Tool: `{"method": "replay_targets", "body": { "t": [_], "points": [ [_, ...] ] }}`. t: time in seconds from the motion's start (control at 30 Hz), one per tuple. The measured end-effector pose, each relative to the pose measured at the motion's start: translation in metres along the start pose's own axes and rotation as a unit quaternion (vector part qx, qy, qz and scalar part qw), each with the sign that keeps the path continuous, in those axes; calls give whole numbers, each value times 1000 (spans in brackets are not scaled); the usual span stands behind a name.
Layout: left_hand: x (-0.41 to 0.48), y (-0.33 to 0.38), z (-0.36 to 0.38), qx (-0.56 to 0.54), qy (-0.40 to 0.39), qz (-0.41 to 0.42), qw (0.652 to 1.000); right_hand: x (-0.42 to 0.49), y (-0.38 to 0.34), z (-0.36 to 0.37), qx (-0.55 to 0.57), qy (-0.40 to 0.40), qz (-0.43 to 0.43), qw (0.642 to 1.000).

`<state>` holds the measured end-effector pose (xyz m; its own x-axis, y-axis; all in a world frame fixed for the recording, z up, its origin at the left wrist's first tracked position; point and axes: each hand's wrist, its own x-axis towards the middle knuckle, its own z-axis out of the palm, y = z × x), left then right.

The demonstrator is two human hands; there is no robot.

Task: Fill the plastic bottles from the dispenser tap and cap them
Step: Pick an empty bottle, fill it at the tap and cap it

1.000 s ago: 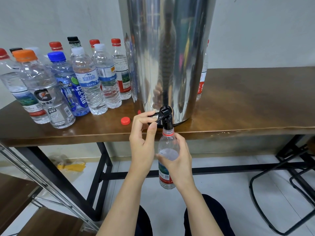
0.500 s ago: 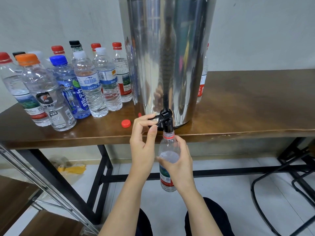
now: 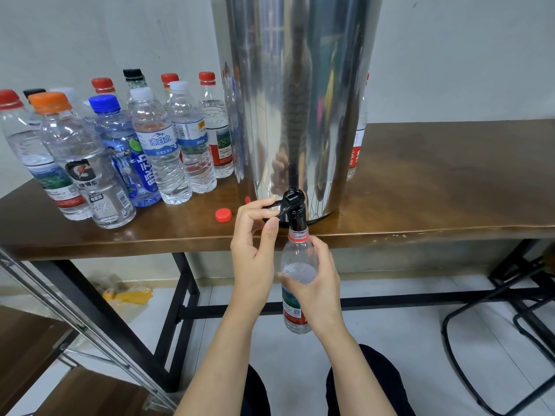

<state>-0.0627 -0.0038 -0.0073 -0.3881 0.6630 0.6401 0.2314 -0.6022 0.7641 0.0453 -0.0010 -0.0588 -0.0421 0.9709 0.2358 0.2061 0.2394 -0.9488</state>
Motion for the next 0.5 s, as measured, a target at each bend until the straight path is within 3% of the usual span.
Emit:
{"method": "replay_targets", "body": {
  "t": [0.5],
  "points": [
    [0, -2, 0, -6, -4, 3, 1000, 1, 2, 1, -1, -1, -3, 1000]
  ]
}}
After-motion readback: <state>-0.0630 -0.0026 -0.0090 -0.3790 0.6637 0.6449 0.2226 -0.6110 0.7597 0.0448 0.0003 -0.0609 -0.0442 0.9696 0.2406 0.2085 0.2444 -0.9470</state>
